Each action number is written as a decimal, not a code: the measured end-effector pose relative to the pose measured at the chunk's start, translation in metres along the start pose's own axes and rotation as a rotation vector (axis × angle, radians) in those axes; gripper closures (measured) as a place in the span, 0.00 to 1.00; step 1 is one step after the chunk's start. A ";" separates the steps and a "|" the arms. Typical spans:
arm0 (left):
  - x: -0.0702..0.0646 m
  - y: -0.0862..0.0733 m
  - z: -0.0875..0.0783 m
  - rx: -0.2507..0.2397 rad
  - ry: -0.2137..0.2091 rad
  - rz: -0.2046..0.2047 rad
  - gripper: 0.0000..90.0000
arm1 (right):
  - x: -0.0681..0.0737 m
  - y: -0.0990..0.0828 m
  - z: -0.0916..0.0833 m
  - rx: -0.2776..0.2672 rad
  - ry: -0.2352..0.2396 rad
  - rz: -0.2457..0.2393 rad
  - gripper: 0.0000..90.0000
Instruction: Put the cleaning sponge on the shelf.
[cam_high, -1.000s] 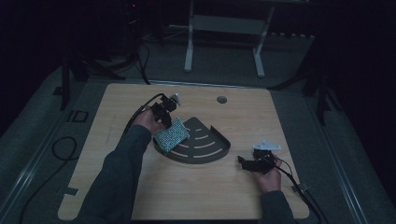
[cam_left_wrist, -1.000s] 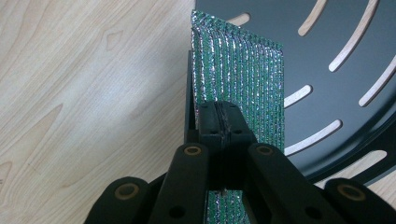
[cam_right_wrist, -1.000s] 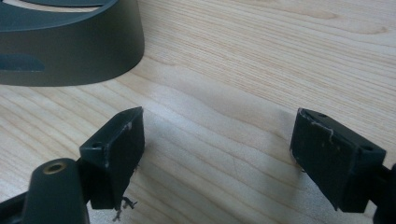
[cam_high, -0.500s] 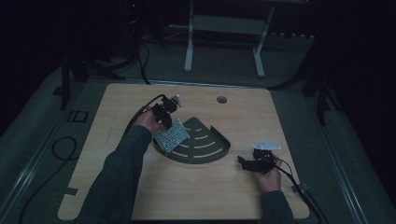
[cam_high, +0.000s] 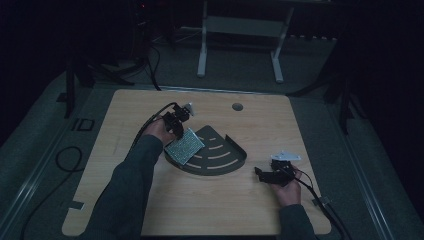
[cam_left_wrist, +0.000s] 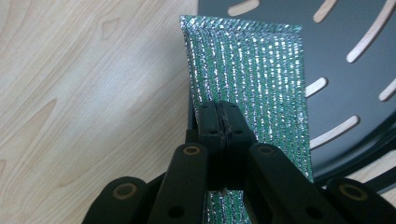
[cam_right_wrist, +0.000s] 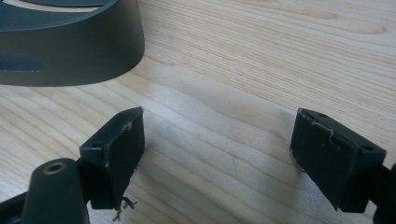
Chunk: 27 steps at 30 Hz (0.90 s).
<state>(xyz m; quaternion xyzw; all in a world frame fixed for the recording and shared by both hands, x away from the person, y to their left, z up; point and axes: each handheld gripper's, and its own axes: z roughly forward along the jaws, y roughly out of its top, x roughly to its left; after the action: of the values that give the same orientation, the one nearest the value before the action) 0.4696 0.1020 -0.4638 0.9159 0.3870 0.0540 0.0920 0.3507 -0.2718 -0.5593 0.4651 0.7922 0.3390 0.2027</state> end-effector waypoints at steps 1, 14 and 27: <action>0.001 0.000 0.000 0.005 0.009 0.002 1.00 | 0.000 0.000 0.000 0.000 0.000 0.000 0.19; 0.009 -0.006 -0.006 -0.015 0.001 -0.025 0.97 | 0.000 0.000 0.000 0.000 0.000 0.000 0.19; 0.027 -0.024 -0.021 -0.050 -0.047 -0.072 0.76 | 0.000 0.000 0.000 0.000 0.000 -0.001 0.19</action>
<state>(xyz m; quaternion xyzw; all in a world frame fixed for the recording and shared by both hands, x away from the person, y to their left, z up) 0.4678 0.1400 -0.4478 0.8998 0.4159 0.0390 0.1259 0.3507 -0.2718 -0.5593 0.4649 0.7923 0.3390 0.2028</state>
